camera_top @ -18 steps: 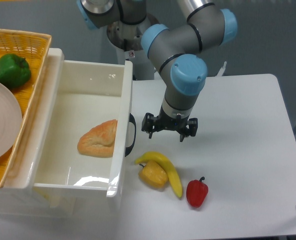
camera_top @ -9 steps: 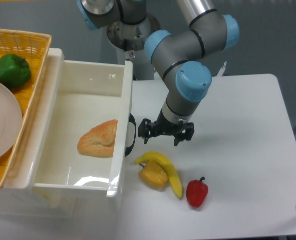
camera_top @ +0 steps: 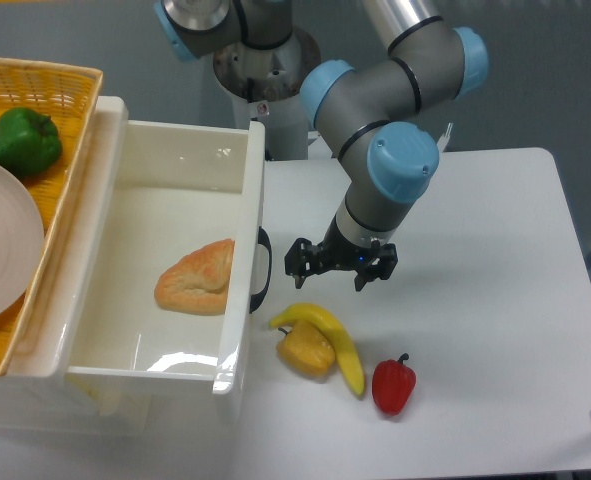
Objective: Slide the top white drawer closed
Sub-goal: 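Move the gripper against the drawer front beside the black handle, then push the drawer front with the gripper, sliding the drawer inward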
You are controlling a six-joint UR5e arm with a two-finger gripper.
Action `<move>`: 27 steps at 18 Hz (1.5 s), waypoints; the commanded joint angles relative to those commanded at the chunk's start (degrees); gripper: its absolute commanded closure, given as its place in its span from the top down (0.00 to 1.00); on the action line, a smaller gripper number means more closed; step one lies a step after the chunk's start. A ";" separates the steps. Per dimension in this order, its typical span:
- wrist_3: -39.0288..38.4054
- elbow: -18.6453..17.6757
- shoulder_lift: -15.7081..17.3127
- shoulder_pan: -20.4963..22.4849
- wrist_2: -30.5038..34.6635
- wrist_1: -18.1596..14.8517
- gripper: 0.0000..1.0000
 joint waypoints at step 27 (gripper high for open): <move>0.62 0.00 -1.50 -2.55 0.44 0.00 1.00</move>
